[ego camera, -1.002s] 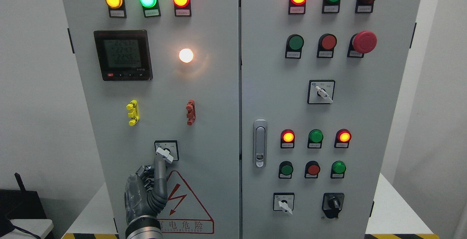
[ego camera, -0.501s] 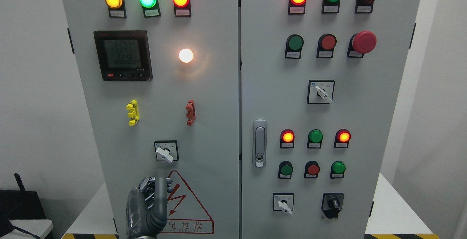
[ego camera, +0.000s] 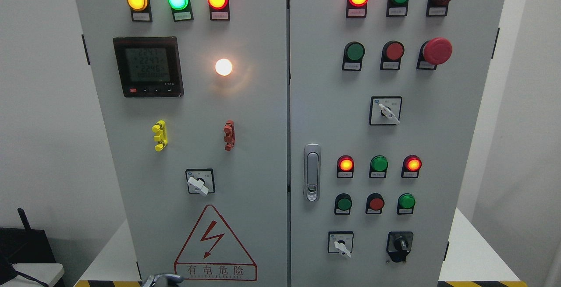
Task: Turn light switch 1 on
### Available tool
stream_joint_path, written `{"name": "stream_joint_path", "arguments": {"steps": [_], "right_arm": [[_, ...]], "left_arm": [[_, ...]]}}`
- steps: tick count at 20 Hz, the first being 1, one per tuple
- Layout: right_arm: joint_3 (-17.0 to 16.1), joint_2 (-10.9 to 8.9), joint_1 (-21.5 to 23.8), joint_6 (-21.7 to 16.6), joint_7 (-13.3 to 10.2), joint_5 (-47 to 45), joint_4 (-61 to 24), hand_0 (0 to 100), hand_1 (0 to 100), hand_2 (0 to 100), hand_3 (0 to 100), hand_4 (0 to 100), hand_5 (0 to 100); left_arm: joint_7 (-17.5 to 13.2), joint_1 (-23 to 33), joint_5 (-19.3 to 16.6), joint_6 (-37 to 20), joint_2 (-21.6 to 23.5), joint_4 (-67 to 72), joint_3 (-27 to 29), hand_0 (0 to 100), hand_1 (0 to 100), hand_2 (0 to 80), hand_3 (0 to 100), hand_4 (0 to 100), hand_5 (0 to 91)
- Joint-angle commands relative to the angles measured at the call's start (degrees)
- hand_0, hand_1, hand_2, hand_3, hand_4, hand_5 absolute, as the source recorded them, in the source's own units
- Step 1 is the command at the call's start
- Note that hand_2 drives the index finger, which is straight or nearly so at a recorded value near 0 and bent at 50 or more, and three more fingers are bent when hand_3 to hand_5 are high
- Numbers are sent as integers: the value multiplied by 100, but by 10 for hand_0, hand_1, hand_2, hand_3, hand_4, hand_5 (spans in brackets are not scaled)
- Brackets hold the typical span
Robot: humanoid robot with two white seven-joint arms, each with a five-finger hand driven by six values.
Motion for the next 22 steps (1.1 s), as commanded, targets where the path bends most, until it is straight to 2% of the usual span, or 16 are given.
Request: {"name": "stream_joint_path", "arguments": {"steps": [1, 2, 3, 4, 6, 9, 12, 14, 16, 20, 22], "right_arm": [[0, 0, 0, 4, 4, -105, 0, 120, 389, 0, 0, 0, 0], [0, 0, 0, 4, 4, -105, 0, 120, 389, 0, 0, 0, 0], [0, 0, 0, 4, 4, -105, 0, 120, 389, 0, 0, 0, 0], [0, 0, 0, 4, 4, -97, 0, 120, 389, 0, 0, 0, 0], [0, 0, 0, 4, 4, -105, 0, 120, 389, 0, 0, 0, 0], [0, 0, 0, 4, 4, -97, 0, 120, 389, 0, 0, 0, 0], [0, 0, 0, 4, 4, -97, 0, 120, 389, 0, 0, 0, 0], [0, 0, 0, 4, 4, -105, 0, 120, 389, 0, 0, 0, 0], [0, 0, 0, 4, 4, -105, 0, 120, 389, 0, 0, 0, 0], [0, 0, 0, 4, 4, -105, 0, 120, 389, 0, 0, 0, 0], [0, 0, 0, 4, 4, -97, 0, 120, 389, 0, 0, 0, 0]], "left_arm": [[-597, 654, 198, -1255, 164, 2478, 2812, 276, 16, 316, 574, 672, 400], [-755, 680, 198, -1590, 164, 2996, 3050, 276, 4, 296, 547, 633, 351], [-904, 707, 206, -1898, 190, 3532, 3287, 276, 0, 226, 485, 576, 319], [-1019, 716, 215, -2179, 199, 4042, 3533, 272, 0, 191, 456, 538, 284], [-1143, 785, 215, -2646, 199, 5061, 4000, 272, 0, 146, 410, 492, 220], [-1222, 979, 268, -3112, 296, 6486, 4317, 312, 0, 113, 360, 443, 200], [-1266, 1181, 400, -3280, 393, 7770, 4318, 363, 0, 23, 282, 378, 192], [-1590, 1199, 391, -3246, 410, 8535, 4274, 403, 0, 0, 237, 340, 189], [-1775, 1199, 348, -3176, 419, 8993, 4152, 436, 0, 0, 216, 318, 185], [-1776, 1181, 365, -2614, 419, 9628, 3029, 492, 0, 0, 93, 195, 126], [-1759, 1164, 365, -2053, 410, 9681, 2554, 510, 0, 0, 29, 133, 91]]}}
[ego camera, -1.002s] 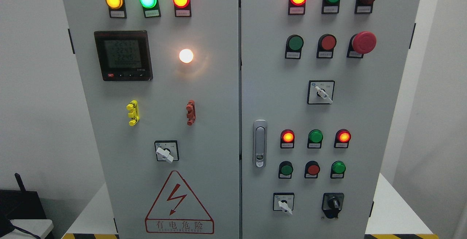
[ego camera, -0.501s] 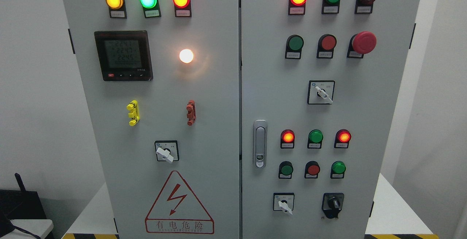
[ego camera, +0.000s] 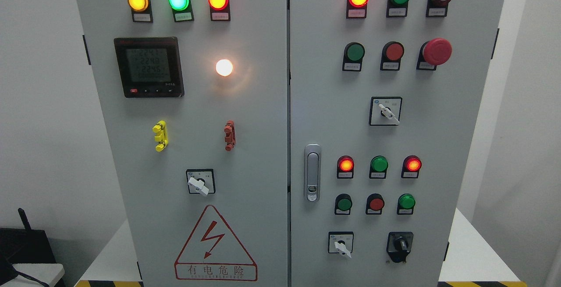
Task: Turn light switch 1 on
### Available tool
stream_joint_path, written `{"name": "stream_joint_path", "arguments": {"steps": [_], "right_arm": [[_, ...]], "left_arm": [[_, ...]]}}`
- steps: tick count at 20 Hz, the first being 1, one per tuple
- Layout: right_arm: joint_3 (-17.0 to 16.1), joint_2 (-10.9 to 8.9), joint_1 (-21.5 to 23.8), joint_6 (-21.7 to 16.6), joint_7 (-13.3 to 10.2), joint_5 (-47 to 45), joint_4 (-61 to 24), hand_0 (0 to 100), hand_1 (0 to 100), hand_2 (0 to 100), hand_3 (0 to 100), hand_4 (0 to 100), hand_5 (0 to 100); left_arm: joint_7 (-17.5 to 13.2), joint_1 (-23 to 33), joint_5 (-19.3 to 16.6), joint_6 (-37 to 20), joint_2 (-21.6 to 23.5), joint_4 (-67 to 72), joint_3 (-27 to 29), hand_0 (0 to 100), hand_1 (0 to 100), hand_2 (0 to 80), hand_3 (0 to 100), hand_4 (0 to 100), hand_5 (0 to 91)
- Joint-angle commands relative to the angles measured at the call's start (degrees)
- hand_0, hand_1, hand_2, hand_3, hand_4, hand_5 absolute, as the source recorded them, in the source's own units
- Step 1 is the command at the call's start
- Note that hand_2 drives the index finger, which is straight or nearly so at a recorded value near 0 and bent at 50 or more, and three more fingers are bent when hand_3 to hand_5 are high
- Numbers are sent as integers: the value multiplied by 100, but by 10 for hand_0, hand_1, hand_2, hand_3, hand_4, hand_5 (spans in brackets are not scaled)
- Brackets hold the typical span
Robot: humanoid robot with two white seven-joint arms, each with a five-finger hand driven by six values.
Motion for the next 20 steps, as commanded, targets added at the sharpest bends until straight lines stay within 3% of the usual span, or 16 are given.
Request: {"name": "stream_joint_path", "arguments": {"steps": [1, 3, 8, 12, 20], "right_arm": [[0, 0, 0, 4, 4, -97, 0, 120, 389, 0, 0, 0, 0], [0, 0, 0, 4, 4, -105, 0, 120, 389, 0, 0, 0, 0], [0, 0, 0, 4, 4, -97, 0, 120, 389, 0, 0, 0, 0], [0, 0, 0, 4, 4, -105, 0, 120, 389, 0, 0, 0, 0], [0, 0, 0, 4, 4, -105, 0, 120, 389, 0, 0, 0, 0]], "left_arm": [[-29, 41, -90, 733, 33, 2718, -736, 514, 0, 0, 8, 114, 78], [-30, -11, -142, 954, 15, 2727, -1052, 521, 0, 0, 8, 112, 79], [40, -398, -151, 1833, -20, 3149, -2476, 531, 0, 0, 0, 37, 33], [699, -573, -160, 2052, -81, 3158, -3241, 535, 0, 0, 0, 0, 0], [682, -1101, -169, 2712, -2, 3158, -3348, 528, 0, 0, 0, 0, 0]]}}
